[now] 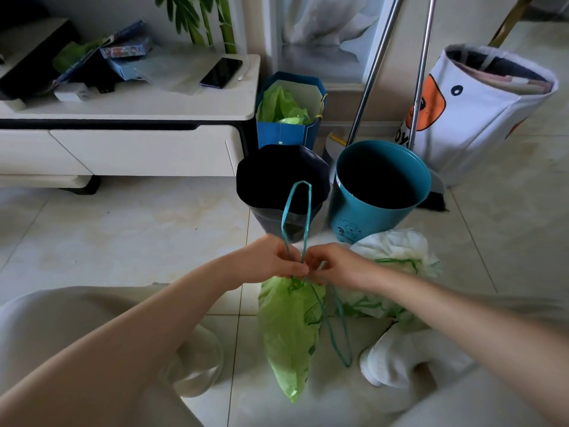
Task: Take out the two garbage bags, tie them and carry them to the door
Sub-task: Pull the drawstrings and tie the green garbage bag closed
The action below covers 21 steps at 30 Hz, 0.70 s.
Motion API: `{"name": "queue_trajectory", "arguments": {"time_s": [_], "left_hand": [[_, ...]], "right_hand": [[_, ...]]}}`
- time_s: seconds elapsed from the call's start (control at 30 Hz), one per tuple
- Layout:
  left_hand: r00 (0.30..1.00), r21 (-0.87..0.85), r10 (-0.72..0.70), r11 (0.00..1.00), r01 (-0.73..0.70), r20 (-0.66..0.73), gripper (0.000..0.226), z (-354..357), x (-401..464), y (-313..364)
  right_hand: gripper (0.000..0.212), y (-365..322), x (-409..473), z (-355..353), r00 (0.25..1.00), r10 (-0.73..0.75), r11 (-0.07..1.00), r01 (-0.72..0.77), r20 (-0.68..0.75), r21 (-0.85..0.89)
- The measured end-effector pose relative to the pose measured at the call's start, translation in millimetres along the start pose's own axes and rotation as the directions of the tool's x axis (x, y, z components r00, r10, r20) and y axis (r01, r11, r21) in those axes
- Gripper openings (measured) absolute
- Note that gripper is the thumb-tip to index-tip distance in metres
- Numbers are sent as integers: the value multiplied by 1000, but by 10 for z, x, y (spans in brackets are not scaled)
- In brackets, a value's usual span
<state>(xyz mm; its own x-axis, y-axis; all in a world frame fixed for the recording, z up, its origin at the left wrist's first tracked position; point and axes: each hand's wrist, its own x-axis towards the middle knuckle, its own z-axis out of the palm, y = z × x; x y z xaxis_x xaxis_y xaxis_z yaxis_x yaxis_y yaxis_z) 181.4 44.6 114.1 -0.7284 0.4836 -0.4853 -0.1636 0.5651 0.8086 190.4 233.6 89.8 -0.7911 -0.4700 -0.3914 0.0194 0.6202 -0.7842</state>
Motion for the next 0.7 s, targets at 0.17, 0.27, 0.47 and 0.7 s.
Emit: {"name": "queue_trajectory", "arguments": {"time_s": [0.17, 0.27, 0.47, 0.7], "left_hand": [[973, 142, 125, 985, -98, -194, 14, 29, 23, -33], [935, 403, 221, 910, -96, -277, 24, 67, 27, -60], [756, 831, 633, 503, -235, -169, 25, 125, -44, -46], [718, 819, 668, 515, -253, -198, 15, 157, -31, -118]], "right_hand": [[8, -58, 24, -46, 999, 50, 998, -49, -6, 37], [5, -85, 20, -45, 997, 72, 994, -72, 3, 82], [25, -117, -55, 12, 999, -2, 985, -3, 33, 172], [17, 31, 15, 41, 987, 161, 902, -145, -5, 407]]}}
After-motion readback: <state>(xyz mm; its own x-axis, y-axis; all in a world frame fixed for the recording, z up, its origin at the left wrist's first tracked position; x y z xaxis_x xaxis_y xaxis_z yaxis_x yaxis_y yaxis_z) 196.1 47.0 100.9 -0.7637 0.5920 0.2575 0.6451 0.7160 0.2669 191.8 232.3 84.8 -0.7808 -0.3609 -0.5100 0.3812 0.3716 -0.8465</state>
